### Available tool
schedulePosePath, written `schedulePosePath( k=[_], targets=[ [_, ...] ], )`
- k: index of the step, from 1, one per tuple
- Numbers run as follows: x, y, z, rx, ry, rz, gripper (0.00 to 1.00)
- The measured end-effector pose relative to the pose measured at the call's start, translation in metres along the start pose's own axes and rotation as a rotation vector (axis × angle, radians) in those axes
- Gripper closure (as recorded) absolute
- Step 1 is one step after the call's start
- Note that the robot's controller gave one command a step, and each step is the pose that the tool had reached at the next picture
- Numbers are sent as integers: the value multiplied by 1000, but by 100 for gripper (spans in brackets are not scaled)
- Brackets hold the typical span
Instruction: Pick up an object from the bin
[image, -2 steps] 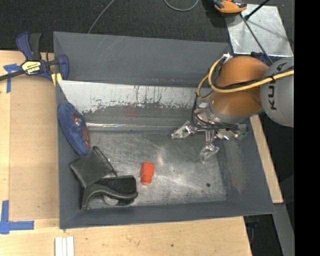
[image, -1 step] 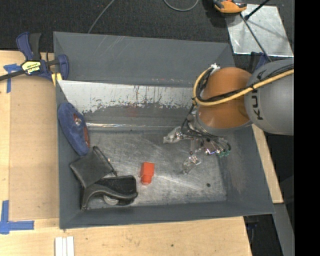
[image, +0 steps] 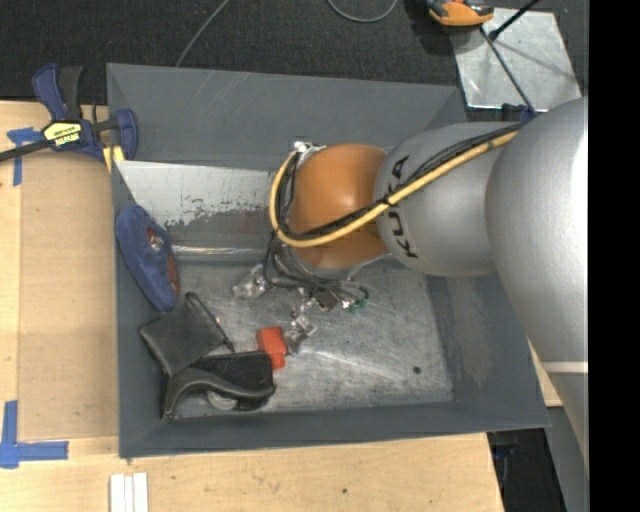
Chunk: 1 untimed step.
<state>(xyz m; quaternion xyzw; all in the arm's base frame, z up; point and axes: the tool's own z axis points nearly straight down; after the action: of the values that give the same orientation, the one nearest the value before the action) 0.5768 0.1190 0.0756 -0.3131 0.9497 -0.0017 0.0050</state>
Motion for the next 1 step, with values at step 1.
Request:
schedulePosePath(
  k=[1],
  targets=[
    [43, 41, -1, 8, -16, -540, 0]
  ],
)
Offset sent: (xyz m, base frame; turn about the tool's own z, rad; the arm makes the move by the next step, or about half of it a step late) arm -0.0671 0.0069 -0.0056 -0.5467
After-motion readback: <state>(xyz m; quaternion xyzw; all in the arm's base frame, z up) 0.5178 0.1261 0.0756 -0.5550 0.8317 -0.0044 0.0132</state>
